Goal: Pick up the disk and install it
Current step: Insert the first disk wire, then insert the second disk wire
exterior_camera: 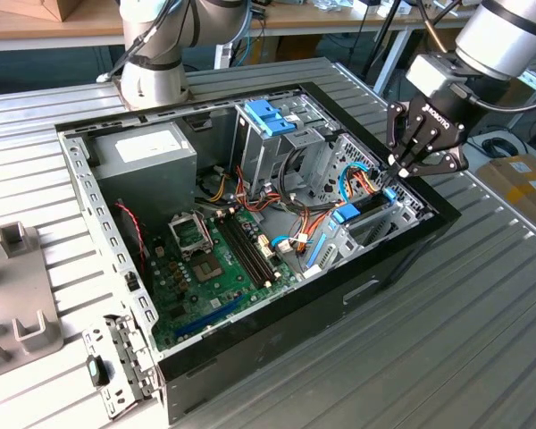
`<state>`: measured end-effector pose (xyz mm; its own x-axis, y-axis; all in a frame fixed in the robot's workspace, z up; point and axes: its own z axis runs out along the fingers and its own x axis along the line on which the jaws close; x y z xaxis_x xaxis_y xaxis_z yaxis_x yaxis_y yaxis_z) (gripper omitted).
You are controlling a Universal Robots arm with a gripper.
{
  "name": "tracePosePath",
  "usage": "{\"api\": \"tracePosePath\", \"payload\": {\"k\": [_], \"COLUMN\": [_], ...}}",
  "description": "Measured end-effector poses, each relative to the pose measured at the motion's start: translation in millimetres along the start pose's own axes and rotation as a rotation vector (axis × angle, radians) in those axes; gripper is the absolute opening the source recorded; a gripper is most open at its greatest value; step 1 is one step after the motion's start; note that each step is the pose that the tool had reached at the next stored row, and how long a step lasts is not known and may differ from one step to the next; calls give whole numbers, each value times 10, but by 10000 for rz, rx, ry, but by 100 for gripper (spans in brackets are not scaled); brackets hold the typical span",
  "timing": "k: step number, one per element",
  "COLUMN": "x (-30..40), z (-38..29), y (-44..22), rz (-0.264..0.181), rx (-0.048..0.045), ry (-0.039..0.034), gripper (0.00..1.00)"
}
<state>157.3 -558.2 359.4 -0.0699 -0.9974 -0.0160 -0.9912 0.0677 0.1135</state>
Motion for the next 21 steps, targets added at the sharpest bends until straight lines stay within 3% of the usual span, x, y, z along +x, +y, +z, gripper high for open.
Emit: {"api": "tracePosePath", "payload": {"k": [14, 21], "x": [-3, -151], "z": [0, -71], "y": [0, 18], "rz": [-1, -1], "rx": [-4, -3], "ry": [0, 5], "gripper": [10, 10]}}
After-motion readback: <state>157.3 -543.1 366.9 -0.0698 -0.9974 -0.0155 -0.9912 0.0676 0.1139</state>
